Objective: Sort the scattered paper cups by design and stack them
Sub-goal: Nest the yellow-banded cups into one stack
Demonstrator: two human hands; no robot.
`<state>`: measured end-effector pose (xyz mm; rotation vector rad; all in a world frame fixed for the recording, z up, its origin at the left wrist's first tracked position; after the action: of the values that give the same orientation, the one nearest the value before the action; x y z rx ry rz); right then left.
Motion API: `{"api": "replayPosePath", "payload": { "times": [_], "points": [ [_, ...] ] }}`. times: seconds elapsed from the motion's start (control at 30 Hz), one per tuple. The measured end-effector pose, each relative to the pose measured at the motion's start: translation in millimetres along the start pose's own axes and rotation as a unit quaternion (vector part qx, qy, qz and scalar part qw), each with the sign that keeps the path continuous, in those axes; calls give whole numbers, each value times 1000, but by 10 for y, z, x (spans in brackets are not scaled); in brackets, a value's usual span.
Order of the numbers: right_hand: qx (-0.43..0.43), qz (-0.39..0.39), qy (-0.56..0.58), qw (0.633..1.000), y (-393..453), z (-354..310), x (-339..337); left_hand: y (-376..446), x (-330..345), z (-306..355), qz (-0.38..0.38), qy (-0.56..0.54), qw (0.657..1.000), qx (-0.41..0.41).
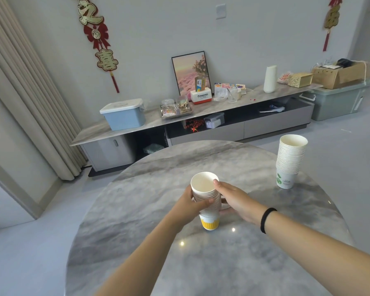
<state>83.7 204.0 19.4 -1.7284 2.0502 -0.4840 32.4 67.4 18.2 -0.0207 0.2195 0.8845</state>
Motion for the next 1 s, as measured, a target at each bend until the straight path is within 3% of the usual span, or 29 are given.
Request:
{"api": "replayPosePath", "payload": {
  "times": [0.2,0.4,0.63,1.0],
  "points": [
    [31,10,78,996,-263,180,-536,144,565,197,-18,-21,1000,14],
    [20,108,167,980,-513,390,-1294,441,1413,406,-60,-37,997,32],
    [15,221,170,960,-638,369,-2052,830,2227,642,-86,-61,993,57],
    [57,241,200,948,-400,514,-2219,1050,2445,458,-88,-7,995,43]
  ]
}}
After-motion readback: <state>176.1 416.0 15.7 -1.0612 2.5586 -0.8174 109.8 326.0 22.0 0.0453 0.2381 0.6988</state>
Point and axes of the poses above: each hand's wrist, its own y-axis towards the middle knuckle, its own x-axis out of the palm, z = x × y, the point moved 3 cm from there along y, towards the middle knuckle, and after that the axes turned 15 degrees about x, right-handed, at the moved point
